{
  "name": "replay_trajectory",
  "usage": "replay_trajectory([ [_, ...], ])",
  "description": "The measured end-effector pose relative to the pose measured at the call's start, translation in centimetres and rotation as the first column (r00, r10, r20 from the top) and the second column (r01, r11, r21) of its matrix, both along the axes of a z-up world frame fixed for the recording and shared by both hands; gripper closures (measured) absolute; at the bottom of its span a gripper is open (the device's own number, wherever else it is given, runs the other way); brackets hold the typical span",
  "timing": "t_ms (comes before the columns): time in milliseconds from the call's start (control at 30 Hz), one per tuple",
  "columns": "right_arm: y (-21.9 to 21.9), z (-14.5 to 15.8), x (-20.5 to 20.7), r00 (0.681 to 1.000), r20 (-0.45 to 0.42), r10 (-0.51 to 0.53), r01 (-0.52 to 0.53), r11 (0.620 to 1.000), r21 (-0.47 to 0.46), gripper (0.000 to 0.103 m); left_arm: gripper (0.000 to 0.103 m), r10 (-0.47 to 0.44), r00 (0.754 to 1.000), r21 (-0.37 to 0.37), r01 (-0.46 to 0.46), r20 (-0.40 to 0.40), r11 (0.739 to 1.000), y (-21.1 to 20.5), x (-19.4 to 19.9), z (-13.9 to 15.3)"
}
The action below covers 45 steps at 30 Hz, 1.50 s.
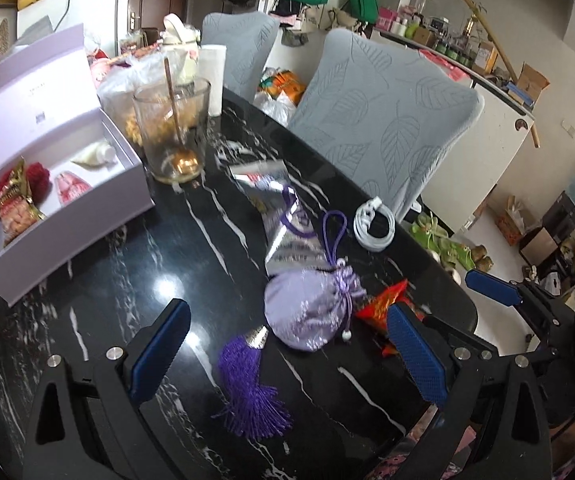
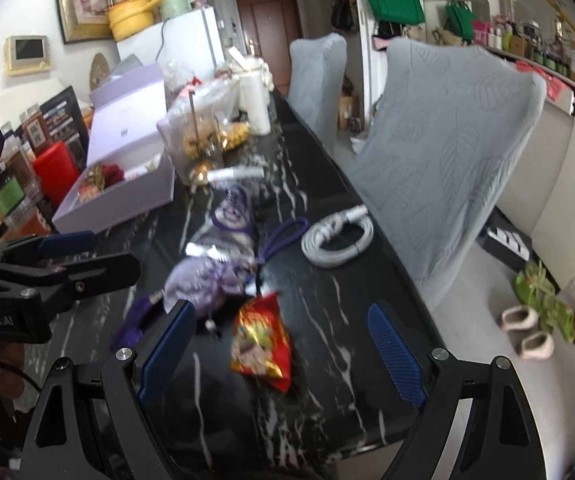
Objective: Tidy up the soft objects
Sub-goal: 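Move both tools over the purple sachet and red cartoon snack bag, then grasp the red cartoon snack bag with the right tool while the left tool grasps the purple sachet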
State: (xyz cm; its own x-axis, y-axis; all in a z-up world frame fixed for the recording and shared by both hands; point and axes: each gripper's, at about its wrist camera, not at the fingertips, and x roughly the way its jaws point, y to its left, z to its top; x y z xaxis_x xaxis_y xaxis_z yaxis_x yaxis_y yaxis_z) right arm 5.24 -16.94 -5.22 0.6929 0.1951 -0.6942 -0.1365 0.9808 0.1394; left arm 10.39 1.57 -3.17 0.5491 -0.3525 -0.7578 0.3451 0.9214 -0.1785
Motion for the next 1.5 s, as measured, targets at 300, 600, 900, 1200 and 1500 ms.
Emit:
replay_trajectory([
  [300,0.2,-2.8,0.2,0.998,-0.048,0.043,-0.044,0.999,-0.011,0.026,0.003,-0.056,0.997,0.001,0.056,-0.057,0.998,-1.2,-0.6,-2.5],
  [600,0.8,-4.4,1.9,0.991,-0.083,0.106,-0.105,0.994,0.017,0.043,0.003,-0.051,0.995,0.020,0.053,-0.085,0.998,-1.7,0.8,-3.6],
  [900,0.0,-4.4,2.7,0.992,-0.077,0.098,-0.098,0.995,0.002,0.065,0.003,-0.082,0.990,0.025,0.086,-0.115,0.996,-2.8,2.3,-4.7],
  [1200,-1.7,-4.3,3.1,0.995,-0.089,0.049,-0.048,0.999,0.009,0.065,0.003,-0.111,0.984,0.040,0.117,-0.142,0.992,-4.4,3.8,-5.9],
  [1500,-2.4,-4.3,3.3,0.995,-0.094,0.030,-0.029,0.999,0.015,0.065,0.023,-0.107,0.990,0.105,0.117,-0.093,0.988,-5.2,3.7,-6.2],
])
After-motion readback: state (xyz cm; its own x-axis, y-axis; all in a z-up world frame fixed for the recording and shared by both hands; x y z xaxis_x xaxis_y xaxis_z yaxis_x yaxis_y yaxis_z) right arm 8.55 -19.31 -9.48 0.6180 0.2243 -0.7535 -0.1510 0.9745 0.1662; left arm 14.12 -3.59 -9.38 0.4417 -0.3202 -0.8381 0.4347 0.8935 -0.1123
